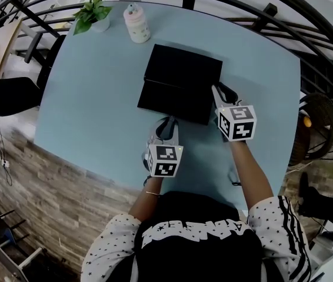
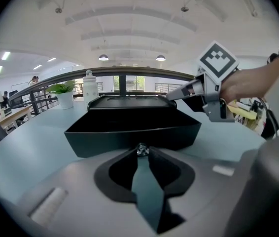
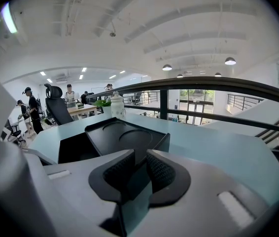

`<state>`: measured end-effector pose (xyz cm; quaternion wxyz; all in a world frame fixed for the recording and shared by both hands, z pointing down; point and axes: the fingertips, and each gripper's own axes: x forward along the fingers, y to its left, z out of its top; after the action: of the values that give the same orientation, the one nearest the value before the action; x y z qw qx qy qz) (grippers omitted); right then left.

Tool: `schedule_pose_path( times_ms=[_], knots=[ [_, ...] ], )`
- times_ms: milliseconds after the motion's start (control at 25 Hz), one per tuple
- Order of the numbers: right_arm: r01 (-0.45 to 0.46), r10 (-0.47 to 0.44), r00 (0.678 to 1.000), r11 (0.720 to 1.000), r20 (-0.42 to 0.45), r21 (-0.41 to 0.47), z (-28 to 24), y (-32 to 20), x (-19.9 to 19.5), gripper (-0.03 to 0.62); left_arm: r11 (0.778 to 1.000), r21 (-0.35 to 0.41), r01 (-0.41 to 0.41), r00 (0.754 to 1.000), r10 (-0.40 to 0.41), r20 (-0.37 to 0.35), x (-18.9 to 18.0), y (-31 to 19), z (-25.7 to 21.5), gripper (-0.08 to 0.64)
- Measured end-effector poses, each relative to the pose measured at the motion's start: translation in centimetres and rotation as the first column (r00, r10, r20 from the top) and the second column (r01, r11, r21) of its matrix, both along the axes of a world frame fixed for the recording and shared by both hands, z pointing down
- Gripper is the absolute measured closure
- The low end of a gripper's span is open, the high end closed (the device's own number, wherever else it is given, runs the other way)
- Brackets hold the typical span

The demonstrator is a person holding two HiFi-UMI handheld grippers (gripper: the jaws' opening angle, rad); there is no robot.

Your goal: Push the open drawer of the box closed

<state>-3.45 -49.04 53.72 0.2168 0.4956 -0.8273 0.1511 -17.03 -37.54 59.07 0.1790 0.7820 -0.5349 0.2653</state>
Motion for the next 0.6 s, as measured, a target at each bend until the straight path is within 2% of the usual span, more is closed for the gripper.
schedule_pose_path(
  times_ms=[600],
  knots=[
    [0.01, -0.01, 1.0, 1.0, -0.004, 0.006, -0.1, 0.2, 0.2, 0.534, 1.0, -0.009, -0.008, 1.0, 0.008, 0.001, 0.57, -0.96, -0.07, 0.56]
  ],
)
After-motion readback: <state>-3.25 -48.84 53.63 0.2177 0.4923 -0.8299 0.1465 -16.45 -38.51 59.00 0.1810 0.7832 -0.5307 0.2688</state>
